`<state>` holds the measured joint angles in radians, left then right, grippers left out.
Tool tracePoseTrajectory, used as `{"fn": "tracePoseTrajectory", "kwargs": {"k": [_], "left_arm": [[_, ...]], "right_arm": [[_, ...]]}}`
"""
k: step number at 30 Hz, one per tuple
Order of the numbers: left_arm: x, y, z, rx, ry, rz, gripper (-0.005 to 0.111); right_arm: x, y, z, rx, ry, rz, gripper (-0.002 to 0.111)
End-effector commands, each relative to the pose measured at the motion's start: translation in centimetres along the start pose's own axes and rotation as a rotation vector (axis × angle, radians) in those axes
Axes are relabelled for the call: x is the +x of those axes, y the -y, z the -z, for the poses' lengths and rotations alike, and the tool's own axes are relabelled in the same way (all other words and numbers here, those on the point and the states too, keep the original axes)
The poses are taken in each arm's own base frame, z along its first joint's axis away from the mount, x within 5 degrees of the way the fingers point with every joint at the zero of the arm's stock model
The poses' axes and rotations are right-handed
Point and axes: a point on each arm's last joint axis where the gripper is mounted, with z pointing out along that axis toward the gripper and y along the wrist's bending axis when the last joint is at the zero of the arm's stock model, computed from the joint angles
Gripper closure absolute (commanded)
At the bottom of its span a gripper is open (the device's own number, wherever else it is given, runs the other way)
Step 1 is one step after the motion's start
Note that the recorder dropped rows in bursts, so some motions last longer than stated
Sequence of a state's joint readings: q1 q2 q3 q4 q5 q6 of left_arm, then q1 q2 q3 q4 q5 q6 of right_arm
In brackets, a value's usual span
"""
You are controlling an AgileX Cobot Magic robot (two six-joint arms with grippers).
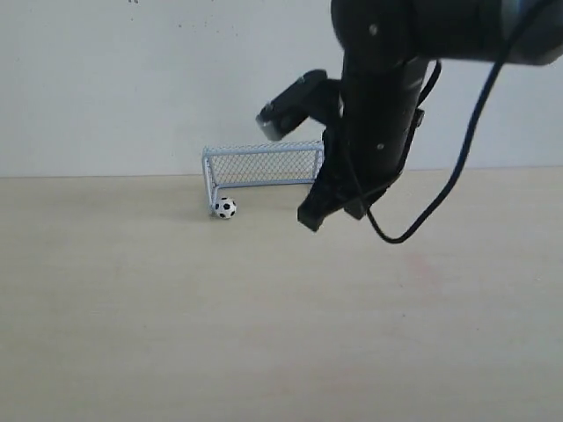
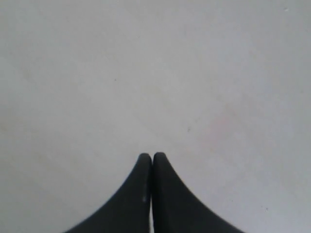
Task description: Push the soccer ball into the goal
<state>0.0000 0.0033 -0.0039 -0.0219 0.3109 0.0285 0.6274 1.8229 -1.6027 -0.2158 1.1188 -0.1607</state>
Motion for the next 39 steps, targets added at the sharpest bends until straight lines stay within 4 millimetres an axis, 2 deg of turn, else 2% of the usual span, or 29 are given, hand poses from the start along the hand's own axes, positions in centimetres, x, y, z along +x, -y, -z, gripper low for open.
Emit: {"fn": "tracePoseTrajectory", "kwargs": {"k": [1, 6, 12, 19, 24, 30, 39], "left_arm": [[0.1, 0.0, 0.0, 0.001, 0.004, 0.006, 0.102], [0.1, 0.0, 0.0, 0.001, 0.004, 0.006, 0.102], [0.1, 0.0, 0.0, 0.001, 0.004, 0.006, 0.102], [0.1, 0.0, 0.0, 0.001, 0.004, 0.006, 0.102], [0.1, 0.0, 0.0, 0.001, 0.004, 0.006, 0.102], [0.1, 0.0, 0.0, 0.001, 0.004, 0.006, 0.102], [0.1, 0.0, 0.0, 0.001, 0.004, 0.006, 0.102]], "right_arm": [[1.7, 0.7, 5.9, 0.027, 0.146, -0.100, 0.108], [5.4, 0.9, 10.5, 0.083, 0.318, -0.174, 0.108], [11.7, 0.5, 14.5, 0.162, 0.540, -0.274, 0.108], [18.1, -0.8, 15.5, 0.239, 0.762, -0.282, 0.108], [21.3, -1.8, 14.8, 0.243, 0.773, -0.283, 0.108], [23.1, -2.0, 15.5, 0.257, 0.781, -0.308, 0.108], [23.3, -2.0, 15.7, 0.253, 0.794, -0.322, 0.108]]}}
